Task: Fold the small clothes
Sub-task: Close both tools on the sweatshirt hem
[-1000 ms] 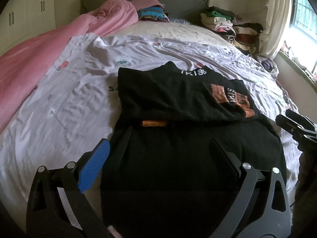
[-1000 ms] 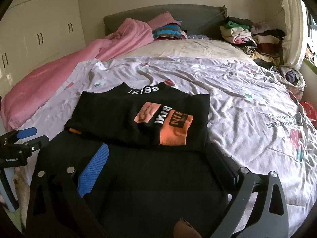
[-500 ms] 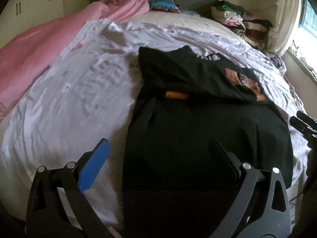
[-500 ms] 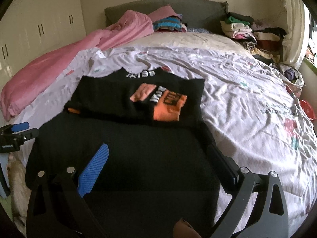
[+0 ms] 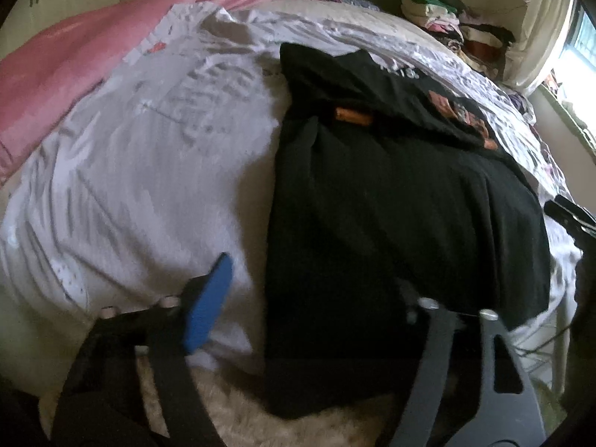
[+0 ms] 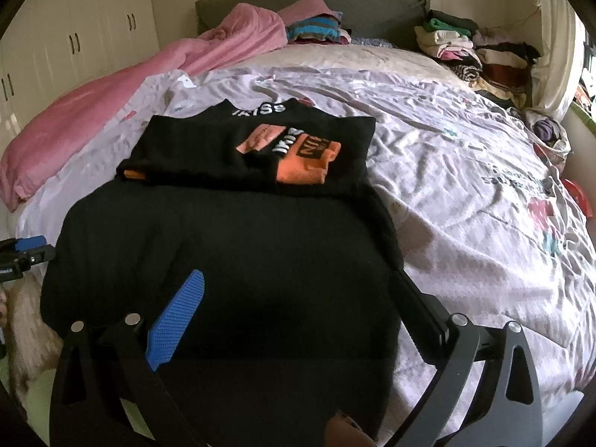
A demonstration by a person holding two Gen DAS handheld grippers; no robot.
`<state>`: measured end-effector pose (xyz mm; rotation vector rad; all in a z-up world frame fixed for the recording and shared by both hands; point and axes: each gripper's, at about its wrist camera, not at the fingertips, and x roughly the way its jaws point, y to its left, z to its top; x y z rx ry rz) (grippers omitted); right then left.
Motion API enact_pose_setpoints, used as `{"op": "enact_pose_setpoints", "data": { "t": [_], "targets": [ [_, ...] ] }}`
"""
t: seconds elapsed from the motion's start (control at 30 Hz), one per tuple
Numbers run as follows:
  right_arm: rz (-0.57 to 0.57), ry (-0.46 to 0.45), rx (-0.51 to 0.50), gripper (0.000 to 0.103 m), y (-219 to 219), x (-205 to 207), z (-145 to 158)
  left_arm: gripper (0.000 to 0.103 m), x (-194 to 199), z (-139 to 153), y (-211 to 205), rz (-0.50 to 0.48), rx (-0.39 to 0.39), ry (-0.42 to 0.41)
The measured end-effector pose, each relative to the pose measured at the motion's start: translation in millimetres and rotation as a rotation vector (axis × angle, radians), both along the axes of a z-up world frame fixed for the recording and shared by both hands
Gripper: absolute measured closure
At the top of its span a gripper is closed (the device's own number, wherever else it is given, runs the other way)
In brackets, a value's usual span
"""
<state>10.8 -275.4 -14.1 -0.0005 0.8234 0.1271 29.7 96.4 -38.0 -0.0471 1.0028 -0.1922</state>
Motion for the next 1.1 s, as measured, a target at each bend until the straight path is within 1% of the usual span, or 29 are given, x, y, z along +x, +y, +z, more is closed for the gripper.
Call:
{"op": "enact_pose_setpoints", "data": {
  "t": [0.03,0.07,0.13,0.27,0.47,0.57,0.63,0.7,0.77,0.8,0.83,0.97,1.03,1.07,1.1],
  "targets": [
    [-0.002,0.003,0.000,0.004,-1.5,-1.2,-0.5,0.057,-2.5,-1.2,0.5,-0.005,0.000,0.008],
    [-0.005,0.006,0.000,0.004,-3.6,-3.3,-1.7,0.059,-5.5,-2.8,0.8,-0.012,0.000,0.018],
    [-0.012,0.013,-0.002,0.004,-8.0,-6.4,-3.6,0.071,-12.9,-6.5,0.9,-0.025,0.004,0.037],
    [-0.016,0.036,-0.003,0.004,-15.4,-13.3,-8.8,0.073,-22.2,-14.8,3.8,-0.027,0.001,0.074],
    [0.002,0.084,0.013,0.004,-27.3,-28.4,-16.9,0.075,-26.9,-31.5,7.7,-0.011,-0.038,0.130],
    [0.020,0.124,0.009,0.004,-33.9,-40.6,-22.0,0.084,-27.3,-32.7,6.5,0.000,-0.031,0.129],
    [0.030,0.152,0.002,0.005,-37.8,-50.2,-26.5,0.093,-27.2,-30.7,7.3,0.007,-0.029,0.122],
    [0.031,0.180,0.000,0.005,-38.9,-57.5,-31.3,0.098,-27.0,-28.6,10.3,0.010,-0.037,0.116],
    [0.036,0.195,0.004,0.006,-39.5,-65.8,-34.9,0.099,-27.2,-26.3,12.7,0.012,-0.047,0.110],
    [0.041,0.210,0.011,0.017,-39.7,-69.0,-37.3,0.099,-27.6,-25.3,13.1,0.013,-0.051,0.106],
    [0.045,0.228,0.015,0.032,-40.0,-71.5,-40.3,0.099,-27.6,-23.9,13.8,0.015,-0.054,0.104],
    [0.044,0.288,0.032,0.052,-39.8,-76.2,-54.4,0.099,-28.0,-17.9,13.7,0.013,-0.050,0.084],
    [0.025,0.296,0.009,0.071,-40.6,-76.3,-60.6,0.099,-26.7,-18.6,12.7,0.012,-0.049,0.086],
    [0.014,0.289,0.006,0.078,-43.5,-76.7,-61.2,0.099,-26.6,-19.3,13.5,0.012,-0.050,0.089],
    [0.012,0.286,0.012,0.096,-45.3,-77.9,-59.8,0.099,-25.9,-20.0,13.5,0.013,-0.050,0.092]
  ]
}}
